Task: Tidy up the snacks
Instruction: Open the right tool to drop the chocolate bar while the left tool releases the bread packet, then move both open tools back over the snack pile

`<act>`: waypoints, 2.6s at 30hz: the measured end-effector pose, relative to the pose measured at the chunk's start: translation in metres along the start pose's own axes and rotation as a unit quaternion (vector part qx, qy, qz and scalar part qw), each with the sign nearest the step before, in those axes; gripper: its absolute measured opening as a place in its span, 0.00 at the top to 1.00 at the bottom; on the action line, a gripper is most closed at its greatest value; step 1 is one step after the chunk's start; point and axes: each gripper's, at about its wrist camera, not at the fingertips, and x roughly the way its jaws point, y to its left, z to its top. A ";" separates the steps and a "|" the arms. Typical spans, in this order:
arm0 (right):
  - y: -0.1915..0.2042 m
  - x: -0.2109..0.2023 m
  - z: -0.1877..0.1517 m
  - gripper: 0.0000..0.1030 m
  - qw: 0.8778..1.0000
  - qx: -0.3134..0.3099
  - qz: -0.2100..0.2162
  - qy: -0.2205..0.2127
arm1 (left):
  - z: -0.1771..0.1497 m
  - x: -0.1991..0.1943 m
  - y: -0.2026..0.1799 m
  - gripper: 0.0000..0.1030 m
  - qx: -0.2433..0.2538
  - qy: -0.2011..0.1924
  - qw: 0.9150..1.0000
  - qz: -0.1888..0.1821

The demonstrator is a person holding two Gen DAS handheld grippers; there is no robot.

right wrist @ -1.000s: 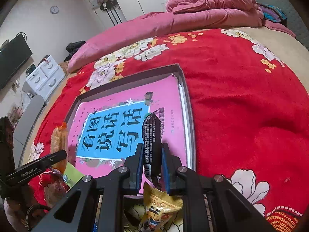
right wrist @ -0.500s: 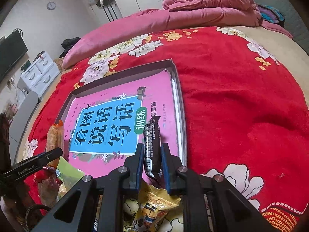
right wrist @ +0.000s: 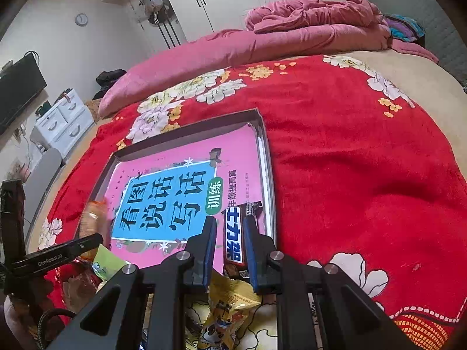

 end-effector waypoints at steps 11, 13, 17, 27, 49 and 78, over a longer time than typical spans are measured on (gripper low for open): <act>0.003 -0.016 0.001 0.64 0.999 -0.006 0.020 -0.032 | 0.000 -0.016 -0.003 0.51 -0.002 -0.017 1.000 -0.020; 0.004 -0.018 0.001 0.62 0.999 -0.007 0.022 -0.035 | 0.000 -0.020 -0.004 0.48 -0.001 -0.021 0.999 -0.026; 0.004 -0.022 0.000 0.59 0.999 -0.008 0.024 -0.042 | -0.001 -0.030 -0.006 0.44 0.002 -0.030 0.999 -0.036; 0.007 -0.034 -0.002 0.50 0.997 -0.013 0.034 -0.064 | -0.005 -0.048 -0.013 0.34 0.012 -0.040 0.998 -0.051; 0.017 -0.058 -0.012 0.37 0.994 -0.029 0.055 -0.090 | -0.021 -0.058 -0.023 0.28 0.028 -0.020 0.997 -0.074; 0.042 -0.067 -0.041 0.27 0.994 -0.064 0.067 -0.062 | -0.044 -0.060 -0.041 0.28 0.062 0.008 0.995 -0.074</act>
